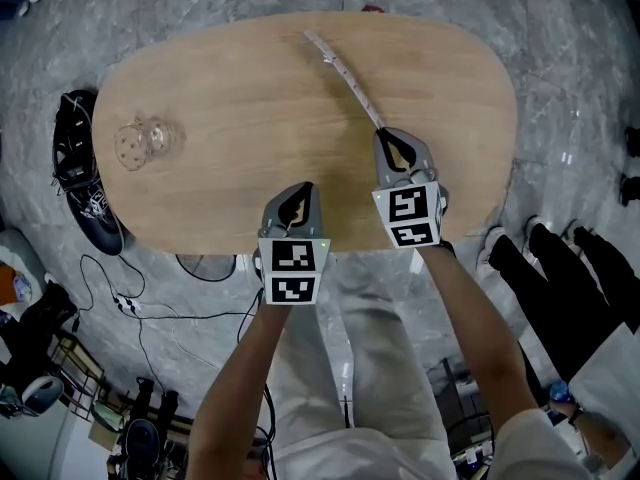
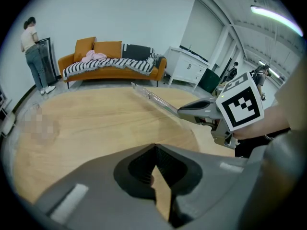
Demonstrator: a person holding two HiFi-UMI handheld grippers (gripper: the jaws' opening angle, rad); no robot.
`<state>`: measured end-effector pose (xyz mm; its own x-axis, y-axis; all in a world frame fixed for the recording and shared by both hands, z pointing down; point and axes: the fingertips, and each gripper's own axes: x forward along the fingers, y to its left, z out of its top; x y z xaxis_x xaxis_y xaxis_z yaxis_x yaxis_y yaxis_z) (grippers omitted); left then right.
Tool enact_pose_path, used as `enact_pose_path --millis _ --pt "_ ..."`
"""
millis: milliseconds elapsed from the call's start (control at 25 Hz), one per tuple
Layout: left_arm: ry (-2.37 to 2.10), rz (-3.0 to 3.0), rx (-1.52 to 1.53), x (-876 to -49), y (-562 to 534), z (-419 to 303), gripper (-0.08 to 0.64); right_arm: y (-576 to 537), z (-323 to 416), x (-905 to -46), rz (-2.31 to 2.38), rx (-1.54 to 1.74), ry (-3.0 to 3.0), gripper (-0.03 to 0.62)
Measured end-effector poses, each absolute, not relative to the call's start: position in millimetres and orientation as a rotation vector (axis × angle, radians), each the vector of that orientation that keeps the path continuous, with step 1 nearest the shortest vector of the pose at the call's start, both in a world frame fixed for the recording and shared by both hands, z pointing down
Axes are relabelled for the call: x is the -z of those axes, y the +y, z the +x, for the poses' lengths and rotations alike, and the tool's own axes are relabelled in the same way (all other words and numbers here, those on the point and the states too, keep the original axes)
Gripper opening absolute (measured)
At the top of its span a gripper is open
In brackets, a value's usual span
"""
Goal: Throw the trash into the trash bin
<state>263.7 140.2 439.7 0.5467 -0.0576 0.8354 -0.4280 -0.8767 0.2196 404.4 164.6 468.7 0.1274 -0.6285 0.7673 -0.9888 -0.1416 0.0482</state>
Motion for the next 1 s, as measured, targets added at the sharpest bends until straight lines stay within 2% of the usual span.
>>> enact_pose_path --millis 480,1000 --pt "-0.446 2.378 -1.208 -416.7 131.7 239.6 0.0 153.1 371.7 -426.3 1.879 -0.889 -1.663 0.041" --pt "-0.577 2.329 -1.173 -432.4 120.1 165.0 0.0 122.6 282.8 -432.0 1.74 -0.846 -1.815 0.042"
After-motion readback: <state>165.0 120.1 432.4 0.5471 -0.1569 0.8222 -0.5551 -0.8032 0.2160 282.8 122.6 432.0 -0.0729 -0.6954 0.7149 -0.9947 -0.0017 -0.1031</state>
